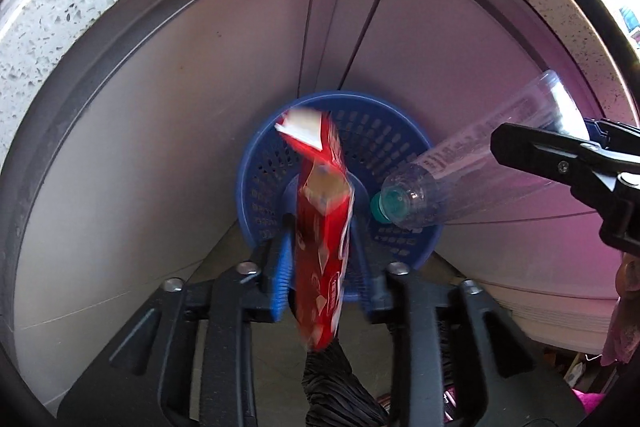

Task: Collect trash
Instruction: 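Carry both items down over the blue basket and open both tools, then move both tools back up over the remaining items on the towel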

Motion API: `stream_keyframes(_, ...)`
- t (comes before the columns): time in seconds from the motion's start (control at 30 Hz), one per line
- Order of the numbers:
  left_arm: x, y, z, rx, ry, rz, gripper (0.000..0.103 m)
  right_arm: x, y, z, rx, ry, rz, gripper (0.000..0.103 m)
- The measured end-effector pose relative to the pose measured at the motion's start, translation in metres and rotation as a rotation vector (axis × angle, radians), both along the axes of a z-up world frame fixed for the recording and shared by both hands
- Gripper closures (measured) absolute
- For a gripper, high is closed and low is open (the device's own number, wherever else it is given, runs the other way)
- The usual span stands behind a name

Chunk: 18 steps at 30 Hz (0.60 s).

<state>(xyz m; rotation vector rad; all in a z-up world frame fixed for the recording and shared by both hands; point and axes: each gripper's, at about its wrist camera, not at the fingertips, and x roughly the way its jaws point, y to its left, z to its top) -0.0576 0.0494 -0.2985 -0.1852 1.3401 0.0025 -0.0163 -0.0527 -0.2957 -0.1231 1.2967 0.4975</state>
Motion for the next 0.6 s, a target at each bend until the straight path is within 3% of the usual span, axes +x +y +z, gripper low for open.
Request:
stream_keyframes(0.1, 0.003, -0.002, 0.001, 0.006, -0.008, 0.004, 0.053, 0.002, 0.002, 0.002, -0.002, -0.006, 0.004, 0.044)
stream_keyframes(0.2, 0.005, -0.004, 0.0, 0.011, -0.011, 0.004, 0.053, 0.003, 0.002, 0.005, 0.002, -0.017, 0.003, 0.037)
stream_keyframes(0.43, -0.001, 0.011, 0.005, 0.01, -0.033, 0.019, 0.053, 0.005, -0.004, 0.016, 0.031, -0.019, 0.003, 0.036)
stream_keyframes(0.6, -0.006, 0.02, 0.028, 0.017, -0.079, 0.015, 0.053, 0.003, -0.01, 0.031, 0.067, -0.027, 0.013, 0.035)
